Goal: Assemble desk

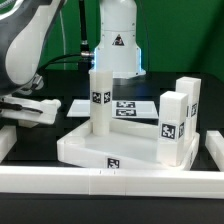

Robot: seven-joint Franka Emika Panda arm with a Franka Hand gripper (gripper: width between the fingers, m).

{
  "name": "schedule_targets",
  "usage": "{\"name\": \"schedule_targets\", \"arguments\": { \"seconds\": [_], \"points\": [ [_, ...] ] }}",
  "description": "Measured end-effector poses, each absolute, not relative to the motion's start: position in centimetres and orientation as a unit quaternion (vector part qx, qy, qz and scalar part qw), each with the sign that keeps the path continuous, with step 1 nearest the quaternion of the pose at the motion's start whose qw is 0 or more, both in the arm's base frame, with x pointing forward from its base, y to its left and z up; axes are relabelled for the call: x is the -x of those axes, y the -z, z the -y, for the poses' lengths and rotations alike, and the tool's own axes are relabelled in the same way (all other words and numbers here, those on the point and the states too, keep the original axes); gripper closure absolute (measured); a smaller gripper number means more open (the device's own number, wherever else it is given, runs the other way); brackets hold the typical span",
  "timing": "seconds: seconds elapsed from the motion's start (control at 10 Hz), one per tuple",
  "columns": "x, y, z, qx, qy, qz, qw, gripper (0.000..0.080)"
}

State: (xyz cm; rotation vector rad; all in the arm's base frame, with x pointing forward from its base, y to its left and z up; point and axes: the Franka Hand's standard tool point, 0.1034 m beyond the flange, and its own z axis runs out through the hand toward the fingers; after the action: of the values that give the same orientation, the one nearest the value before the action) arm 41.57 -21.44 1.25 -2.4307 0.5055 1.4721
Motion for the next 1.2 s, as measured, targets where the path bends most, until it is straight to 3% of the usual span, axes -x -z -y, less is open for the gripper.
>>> {"name": "schedule_targets", "arguments": {
  "seconds": [0.1, 0.2, 0.3, 0.4, 0.8, 0.9, 1.2],
  "points": [
    [-41.6, -1.2, 21.4, 0.835, -0.506, -0.173, 0.128, 0.015],
    [-41.6, -1.2, 21.4, 0.835, -0.506, -0.173, 0.128, 0.0234],
    [-41.6, -1.2, 21.4, 0.835, -0.506, -0.173, 0.128, 0.0417],
    [-41.6, -1.2, 21.4, 0.835, -0.506, -0.173, 0.127, 0.0513],
    [-42.0, -1.9, 21.3, 0.838, -0.502, -0.17, 0.127, 0.0512],
    [-42.6, -2.8, 21.0, 0.839, -0.501, -0.167, 0.129, 0.0512],
    [-45.0, -8.4, 18.9, 0.845, -0.493, -0.157, 0.136, 0.0512]
  ]
}}
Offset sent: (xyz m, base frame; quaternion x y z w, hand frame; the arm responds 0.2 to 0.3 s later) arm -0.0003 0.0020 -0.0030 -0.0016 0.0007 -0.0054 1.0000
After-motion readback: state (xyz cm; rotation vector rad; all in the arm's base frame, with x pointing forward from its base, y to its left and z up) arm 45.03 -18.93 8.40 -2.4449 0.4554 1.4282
